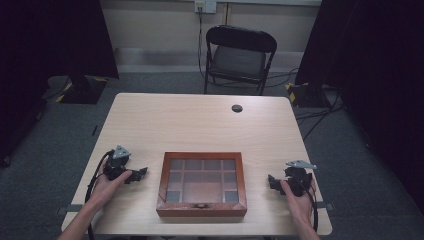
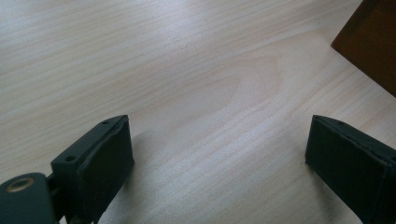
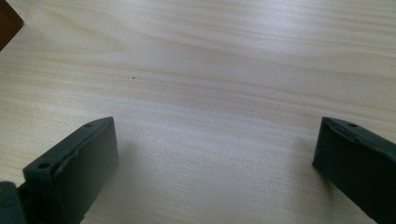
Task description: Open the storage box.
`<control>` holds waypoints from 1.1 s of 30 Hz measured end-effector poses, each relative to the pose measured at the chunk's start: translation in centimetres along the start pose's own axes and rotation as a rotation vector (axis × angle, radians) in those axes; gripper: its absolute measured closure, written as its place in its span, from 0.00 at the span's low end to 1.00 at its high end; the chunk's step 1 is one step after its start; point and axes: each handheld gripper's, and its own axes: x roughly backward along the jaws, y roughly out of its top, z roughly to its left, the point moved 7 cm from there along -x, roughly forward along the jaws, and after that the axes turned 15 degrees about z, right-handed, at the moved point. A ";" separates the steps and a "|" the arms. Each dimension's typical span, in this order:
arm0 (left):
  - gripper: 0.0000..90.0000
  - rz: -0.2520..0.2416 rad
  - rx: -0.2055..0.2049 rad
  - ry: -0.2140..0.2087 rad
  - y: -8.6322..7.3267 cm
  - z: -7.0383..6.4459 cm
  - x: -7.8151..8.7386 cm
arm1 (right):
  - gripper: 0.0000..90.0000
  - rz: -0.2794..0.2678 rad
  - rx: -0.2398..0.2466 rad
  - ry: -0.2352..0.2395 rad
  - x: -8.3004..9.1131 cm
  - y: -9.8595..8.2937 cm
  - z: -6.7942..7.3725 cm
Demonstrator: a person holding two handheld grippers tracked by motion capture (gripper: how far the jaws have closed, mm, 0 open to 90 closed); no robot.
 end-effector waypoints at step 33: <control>0.07 0.003 -0.008 -0.003 0.0 0.1 0.0 | 0.28 -0.023 0.082 0.141 1.9 0.7 1.9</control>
